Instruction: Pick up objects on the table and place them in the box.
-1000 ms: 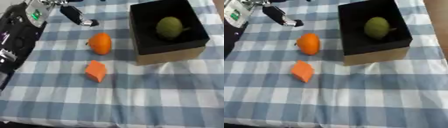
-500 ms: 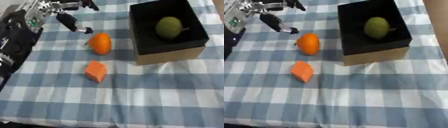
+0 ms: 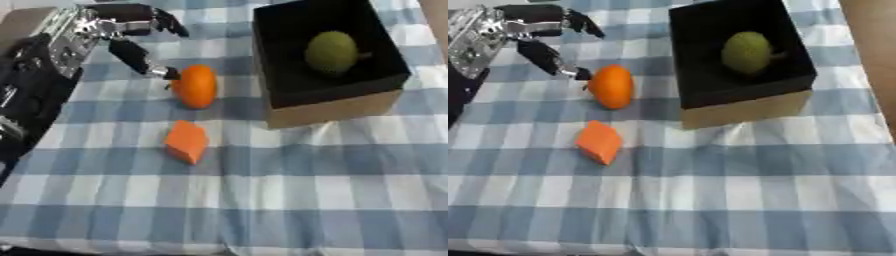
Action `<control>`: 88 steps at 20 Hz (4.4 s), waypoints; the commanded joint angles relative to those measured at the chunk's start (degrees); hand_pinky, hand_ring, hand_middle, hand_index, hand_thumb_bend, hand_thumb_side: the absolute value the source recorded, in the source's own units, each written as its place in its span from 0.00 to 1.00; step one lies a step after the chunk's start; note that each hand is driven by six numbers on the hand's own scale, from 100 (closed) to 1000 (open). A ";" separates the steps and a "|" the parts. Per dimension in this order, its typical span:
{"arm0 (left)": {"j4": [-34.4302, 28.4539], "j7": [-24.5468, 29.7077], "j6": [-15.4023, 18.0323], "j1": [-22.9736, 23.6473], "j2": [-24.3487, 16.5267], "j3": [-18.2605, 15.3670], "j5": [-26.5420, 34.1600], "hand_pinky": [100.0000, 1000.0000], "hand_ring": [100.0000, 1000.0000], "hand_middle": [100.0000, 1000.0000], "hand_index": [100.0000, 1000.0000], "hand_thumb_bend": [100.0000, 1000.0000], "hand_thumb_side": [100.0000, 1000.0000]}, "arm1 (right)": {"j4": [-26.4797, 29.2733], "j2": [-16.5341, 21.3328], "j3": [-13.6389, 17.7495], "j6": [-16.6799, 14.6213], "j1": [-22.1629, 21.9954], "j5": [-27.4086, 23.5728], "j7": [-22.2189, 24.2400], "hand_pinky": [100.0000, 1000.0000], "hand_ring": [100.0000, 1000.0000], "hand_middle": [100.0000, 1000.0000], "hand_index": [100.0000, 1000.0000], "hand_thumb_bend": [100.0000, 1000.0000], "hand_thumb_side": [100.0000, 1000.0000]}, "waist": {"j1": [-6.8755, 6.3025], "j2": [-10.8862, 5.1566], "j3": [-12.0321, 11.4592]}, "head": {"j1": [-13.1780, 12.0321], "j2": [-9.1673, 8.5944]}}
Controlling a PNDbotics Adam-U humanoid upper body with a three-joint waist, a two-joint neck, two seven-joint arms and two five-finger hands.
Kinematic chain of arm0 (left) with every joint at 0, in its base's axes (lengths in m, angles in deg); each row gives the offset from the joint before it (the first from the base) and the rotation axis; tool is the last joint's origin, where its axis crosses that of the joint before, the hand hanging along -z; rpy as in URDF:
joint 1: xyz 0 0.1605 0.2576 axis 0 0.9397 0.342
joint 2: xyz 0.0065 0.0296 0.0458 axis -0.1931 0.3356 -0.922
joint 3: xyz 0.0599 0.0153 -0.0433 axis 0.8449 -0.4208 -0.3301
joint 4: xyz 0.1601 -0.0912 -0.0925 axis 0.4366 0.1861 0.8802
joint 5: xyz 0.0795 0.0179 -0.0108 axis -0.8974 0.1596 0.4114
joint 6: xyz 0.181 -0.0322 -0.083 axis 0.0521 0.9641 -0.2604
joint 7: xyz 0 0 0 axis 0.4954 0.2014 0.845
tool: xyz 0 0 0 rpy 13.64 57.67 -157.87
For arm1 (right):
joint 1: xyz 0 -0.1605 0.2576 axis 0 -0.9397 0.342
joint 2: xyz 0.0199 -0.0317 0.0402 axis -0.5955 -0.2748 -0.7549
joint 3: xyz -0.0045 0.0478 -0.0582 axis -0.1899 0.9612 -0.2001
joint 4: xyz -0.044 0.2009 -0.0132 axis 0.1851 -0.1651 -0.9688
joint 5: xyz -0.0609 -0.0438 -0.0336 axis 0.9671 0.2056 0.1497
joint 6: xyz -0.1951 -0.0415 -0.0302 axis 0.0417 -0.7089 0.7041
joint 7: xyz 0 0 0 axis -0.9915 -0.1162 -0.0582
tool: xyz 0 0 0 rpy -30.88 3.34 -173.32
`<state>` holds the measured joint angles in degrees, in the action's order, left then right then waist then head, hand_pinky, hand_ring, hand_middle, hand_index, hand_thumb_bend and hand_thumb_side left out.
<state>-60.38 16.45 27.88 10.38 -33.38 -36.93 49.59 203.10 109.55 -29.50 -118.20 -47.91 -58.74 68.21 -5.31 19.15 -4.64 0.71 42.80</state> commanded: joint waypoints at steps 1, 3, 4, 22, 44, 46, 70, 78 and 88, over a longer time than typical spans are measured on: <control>-0.76 9.77 8.50 -0.66 -1.00 0.13 0.92 0.85 0.88 0.81 0.91 0.51 0.66 | 0.58 0.45 0.16 0.33 0.48 0.25 0.06 0.92 1.00 0.33 0.90 0.00 0.41 | -0.25 -0.79 -0.04 | 0.34 0.43; -0.46 10.62 8.33 -0.44 -0.91 0.07 1.15 0.85 0.88 0.81 0.91 0.51 0.68 | 0.58 0.33 0.17 0.45 0.56 0.26 0.10 0.92 1.00 0.33 0.90 0.00 0.41 | -0.22 -0.71 -0.02 | 0.43 0.60; -0.25 11.07 8.28 -0.32 -0.83 0.05 1.24 0.85 0.88 0.81 0.91 0.51 0.68 | 0.58 0.27 0.18 0.52 0.59 0.26 0.11 0.92 1.00 0.33 0.90 0.00 0.41 | -0.20 -0.68 0.00 | 0.45 0.65; 4.60 7.20 8.36 0.06 3.30 -0.44 -7.22 0.80 0.85 0.79 0.85 0.36 0.60 | 0.58 -0.53 0.16 1.24 0.98 -0.01 0.42 0.93 1.00 0.33 0.90 0.00 0.41 | 0.05 -0.31 0.50 | -0.24 -0.03; -7.17 6.65 -0.93 0.17 0.12 -1.40 6.30 0.68 0.74 0.67 0.71 0.00 0.17 | 0.58 -0.22 0.14 0.99 0.44 -0.11 0.85 0.93 1.00 0.33 0.90 0.00 0.41 | 0.00 -0.72 0.20 | -0.35 -0.12; -7.87 6.03 -1.66 -0.39 0.44 -1.44 7.14 0.67 0.71 0.63 0.70 0.00 0.17 | 0.58 -0.08 0.10 0.89 0.40 -0.25 0.84 0.93 1.00 0.33 0.90 0.00 0.41 | -0.01 -0.84 0.20 | -0.43 -0.08; -3.33 -3.02 -5.92 -9.78 14.60 -7.05 4.10 0.60 0.63 0.57 0.66 0.00 0.20 | 0.58 0.40 -0.14 0.69 0.78 -1.51 1.18 0.93 1.00 0.33 0.90 0.00 0.41 | -0.18 -1.28 1.71 | -1.96 -0.72; 0.59 -6.09 -4.76 -9.95 17.62 -8.36 -1.65 0.63 0.67 0.61 0.70 0.00 0.19 | 0.58 0.11 -0.21 1.03 1.12 -1.65 1.58 0.93 1.00 0.33 0.90 0.00 0.41 | -0.21 -0.98 2.06 | -2.21 -0.89; 2.03 -5.99 0.51 -9.35 18.61 -8.46 -9.39 0.81 0.87 0.81 0.94 0.17 0.38 | 0.58 0.02 -0.18 1.36 1.16 -1.77 1.81 0.93 1.00 0.33 0.90 0.00 0.41 | -0.19 -0.99 2.04 | -2.22 -0.84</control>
<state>-57.43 10.88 27.63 2.14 -14.51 -44.73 41.01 203.10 108.65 -29.86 -116.84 -47.14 -60.17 69.85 -5.31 19.16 -2.60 -1.40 42.46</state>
